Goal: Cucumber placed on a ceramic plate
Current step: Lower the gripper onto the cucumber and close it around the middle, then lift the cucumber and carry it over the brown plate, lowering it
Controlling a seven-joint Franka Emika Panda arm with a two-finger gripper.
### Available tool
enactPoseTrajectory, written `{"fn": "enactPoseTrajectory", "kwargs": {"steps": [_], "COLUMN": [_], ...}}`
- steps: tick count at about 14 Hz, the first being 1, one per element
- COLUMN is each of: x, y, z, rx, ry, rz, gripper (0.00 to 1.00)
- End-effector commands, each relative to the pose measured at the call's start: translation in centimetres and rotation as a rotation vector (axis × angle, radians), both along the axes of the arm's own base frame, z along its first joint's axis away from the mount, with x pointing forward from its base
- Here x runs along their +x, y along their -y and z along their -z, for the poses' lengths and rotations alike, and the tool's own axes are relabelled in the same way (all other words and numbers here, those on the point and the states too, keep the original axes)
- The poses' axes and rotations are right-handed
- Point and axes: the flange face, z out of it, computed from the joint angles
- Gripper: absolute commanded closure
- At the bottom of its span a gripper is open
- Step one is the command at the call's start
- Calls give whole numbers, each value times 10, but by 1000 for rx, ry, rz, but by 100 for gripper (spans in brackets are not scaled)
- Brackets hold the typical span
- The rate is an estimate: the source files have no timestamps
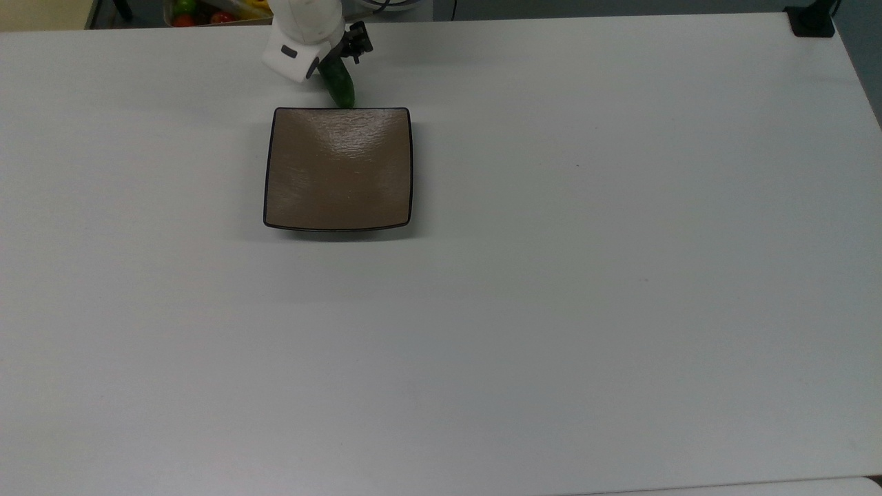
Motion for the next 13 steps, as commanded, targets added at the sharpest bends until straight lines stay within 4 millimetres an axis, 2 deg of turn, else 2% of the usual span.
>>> {"fn": "enactPoseTrajectory", "kwargs": {"steps": [1,2,3,6,8,12,13], "x": [3,3,4,4,4,-3,-6], "y": [-1,-1,-1,-3,-7,-35,-43], "z": [8,8,7,5,0,-27,-40], "rx": [-18,-19,-19,-20,-23,-38,-46], "ry": [3,12,14,17,19,-35,-64], "rz": [-43,-43,-43,-46,-52,-106,-120], "gripper": [35,55,63,71,73,73,73]}}
